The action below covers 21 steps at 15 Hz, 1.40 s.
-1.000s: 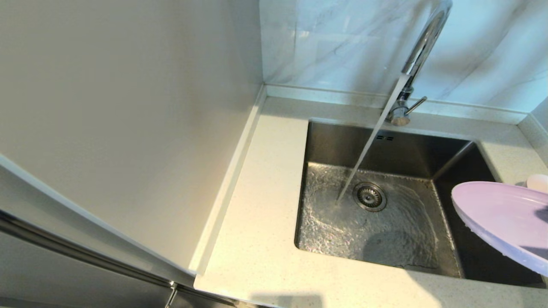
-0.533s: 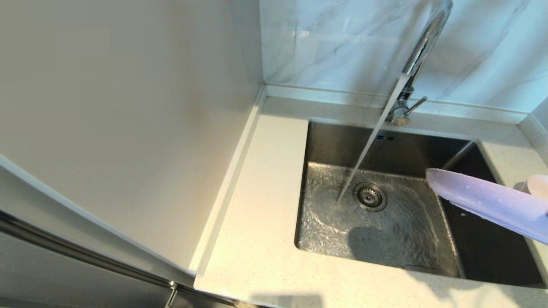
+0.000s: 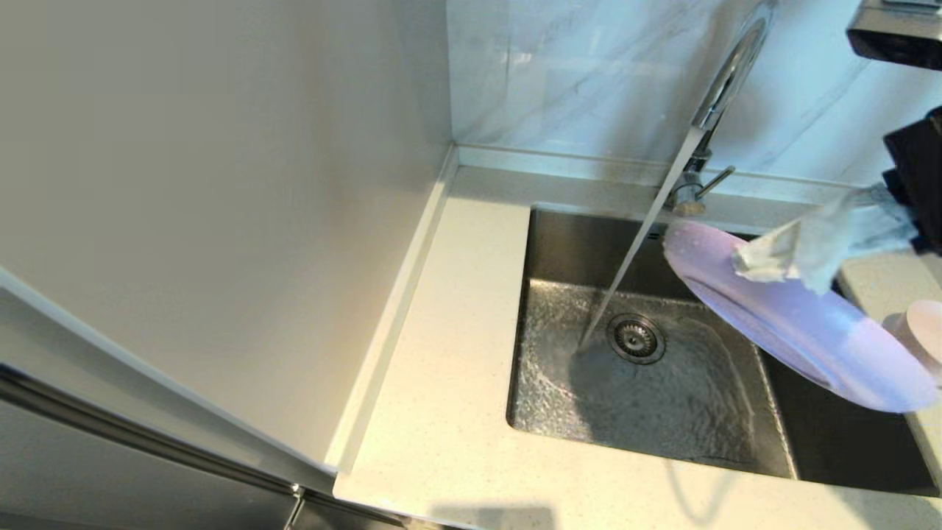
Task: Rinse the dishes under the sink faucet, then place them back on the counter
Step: Rinse the plate
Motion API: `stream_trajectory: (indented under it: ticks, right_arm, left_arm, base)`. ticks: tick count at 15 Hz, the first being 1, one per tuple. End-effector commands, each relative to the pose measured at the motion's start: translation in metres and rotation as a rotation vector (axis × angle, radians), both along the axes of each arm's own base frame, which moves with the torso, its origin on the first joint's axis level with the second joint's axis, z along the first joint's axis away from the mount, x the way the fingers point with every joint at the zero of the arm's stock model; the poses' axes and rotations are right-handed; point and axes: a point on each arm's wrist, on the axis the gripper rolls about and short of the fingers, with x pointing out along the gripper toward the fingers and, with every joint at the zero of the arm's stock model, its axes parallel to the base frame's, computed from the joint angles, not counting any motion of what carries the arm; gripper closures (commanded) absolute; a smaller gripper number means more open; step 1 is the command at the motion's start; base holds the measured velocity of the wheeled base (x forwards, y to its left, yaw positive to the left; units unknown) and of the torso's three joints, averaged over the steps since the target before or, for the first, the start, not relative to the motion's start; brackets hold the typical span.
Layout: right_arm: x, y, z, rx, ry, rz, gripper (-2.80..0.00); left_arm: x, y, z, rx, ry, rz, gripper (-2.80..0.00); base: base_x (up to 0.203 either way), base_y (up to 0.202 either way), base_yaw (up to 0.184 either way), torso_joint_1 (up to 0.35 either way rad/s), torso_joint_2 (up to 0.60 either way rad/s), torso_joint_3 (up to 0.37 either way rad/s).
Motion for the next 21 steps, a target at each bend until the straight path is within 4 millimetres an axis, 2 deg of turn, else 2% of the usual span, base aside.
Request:
stream_trajectory:
  ticks: [1,3,7,11,17,21]
  right_arm:
    - [0.017,0.016,-0.007,-0.064,-0.044,-0.046,0.00]
    - [0.026,0.027,-0.009,-0.106,-0.128,-0.021,0.00]
    - [0.053,0.047,-0.017,-0.085,-0.168,-0.022,0.00]
    - [0.076,0.057,-0.027,-0.079,-0.187,-0.047,0.00]
    - [0.125,0.049,-0.049,-0.122,-0.185,-0.132,0.00]
    - [0.140,0.036,-0.056,-0.143,-0.177,-0.181,0.00]
  left_arm:
    - [0.000,0.000,0.000,0.000,0.000,0.000,0.00]
    - [0.000,0.000,0.000,0.000,0.000,-0.001,0.00]
    - [0.000,0.000,0.000,0.000,0.000,-0.001,0.00]
    - [0.000,0.000,0.000,0.000,0.000,0.000,0.00]
    - [0.000,0.000,0.000,0.000,0.000,0.000,0.00]
    - [0.000,0.000,0.000,0.000,0.000,0.000,0.00]
  base:
    - [0.000,0.000,0.000,0.000,0.00,0.000]
    - [0.000,0.000,0.000,0.000,0.00,0.000]
    - [0.000,0.000,0.000,0.000,0.00,0.000]
    - [0.000,0.000,0.000,0.000,0.00,0.000]
    - [0.000,0.000,0.000,0.000,0.00,0.000]
    - [0.000,0.000,0.000,0.000,0.00,0.000]
